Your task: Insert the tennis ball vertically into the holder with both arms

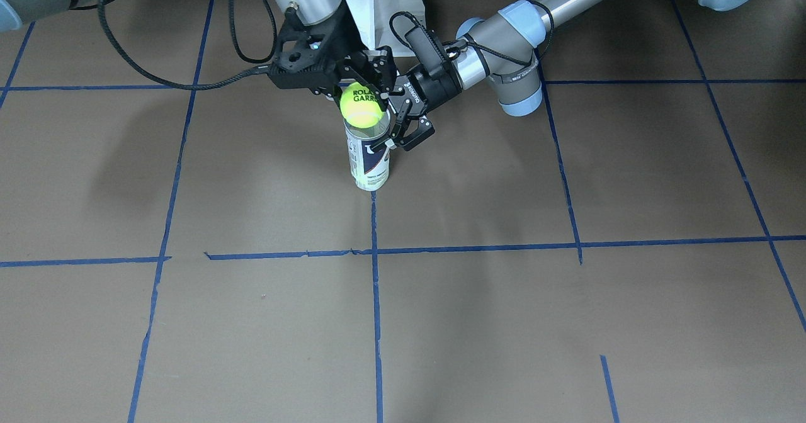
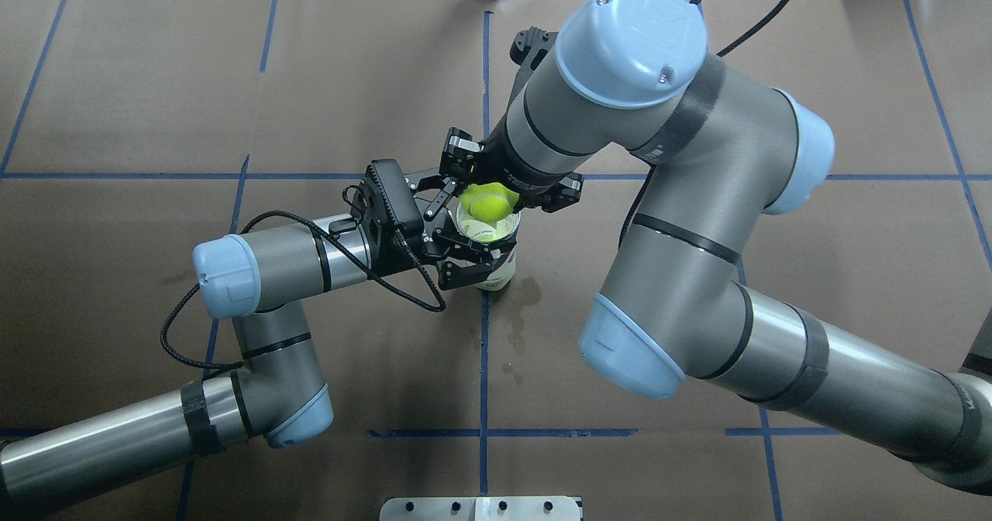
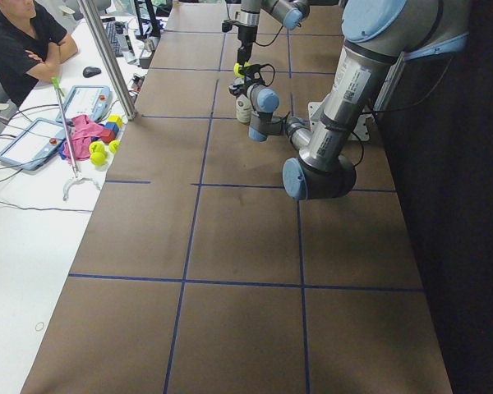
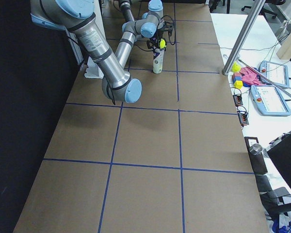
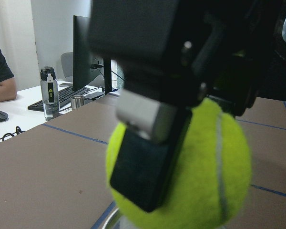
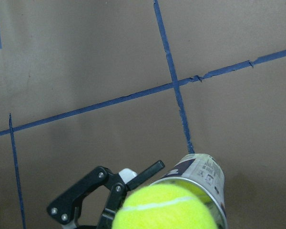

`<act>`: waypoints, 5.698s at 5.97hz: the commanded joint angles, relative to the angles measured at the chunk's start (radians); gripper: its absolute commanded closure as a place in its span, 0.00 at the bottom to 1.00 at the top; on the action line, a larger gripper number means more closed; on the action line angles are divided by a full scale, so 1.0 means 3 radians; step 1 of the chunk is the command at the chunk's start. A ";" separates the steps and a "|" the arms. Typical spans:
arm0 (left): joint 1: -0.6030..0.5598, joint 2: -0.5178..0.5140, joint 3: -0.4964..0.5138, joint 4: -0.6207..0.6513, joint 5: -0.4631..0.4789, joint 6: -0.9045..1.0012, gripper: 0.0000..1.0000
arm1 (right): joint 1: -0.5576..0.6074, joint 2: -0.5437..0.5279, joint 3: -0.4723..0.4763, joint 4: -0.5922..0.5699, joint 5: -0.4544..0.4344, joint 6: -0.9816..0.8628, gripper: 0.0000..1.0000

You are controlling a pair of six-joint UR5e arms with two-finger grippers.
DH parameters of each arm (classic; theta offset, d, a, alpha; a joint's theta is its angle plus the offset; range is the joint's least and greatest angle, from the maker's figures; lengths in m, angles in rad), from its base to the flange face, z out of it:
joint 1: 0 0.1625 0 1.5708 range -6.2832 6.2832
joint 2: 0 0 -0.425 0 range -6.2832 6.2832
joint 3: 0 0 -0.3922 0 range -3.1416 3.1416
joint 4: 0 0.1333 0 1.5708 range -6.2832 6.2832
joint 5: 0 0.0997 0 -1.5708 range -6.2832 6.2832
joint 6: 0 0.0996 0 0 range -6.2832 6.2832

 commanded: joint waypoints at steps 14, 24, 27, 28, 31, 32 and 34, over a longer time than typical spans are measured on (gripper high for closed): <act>-0.0616 0.1226 -0.0726 0.0137 -0.0010 -0.0305 0.01 | 0.1943 -0.1476 -0.0030 0.0020 0.0715 -0.3101 0.01; -0.3384 0.1330 -0.0847 0.4900 -0.2658 0.0422 0.00 | 0.2932 -0.1514 -0.1539 0.0046 0.0951 -0.4555 0.00; -0.3390 0.1813 -0.1242 0.5391 -0.2399 0.0435 0.00 | 0.2927 -0.1560 -0.1544 0.0046 0.0986 -0.4565 0.00; -0.3390 0.1897 -0.1268 0.5182 -0.2383 0.0409 0.00 | 0.2927 -0.1565 -0.1529 0.0046 0.0986 -0.4560 0.00; -0.3349 0.1938 -0.1105 0.5205 -0.2702 0.0424 0.00 | 0.2927 -0.1931 -0.1467 0.0603 0.0992 -0.4555 0.00; -0.3349 0.1943 -0.1059 0.5195 -0.2695 0.0435 0.00 | 0.2922 -0.1933 -0.1513 0.0806 0.0987 -0.4534 0.00; -0.3385 0.1990 -0.0927 0.5154 -0.2674 0.0941 0.00 | 0.2886 -0.1806 -0.1478 0.0335 0.1093 -0.4437 0.00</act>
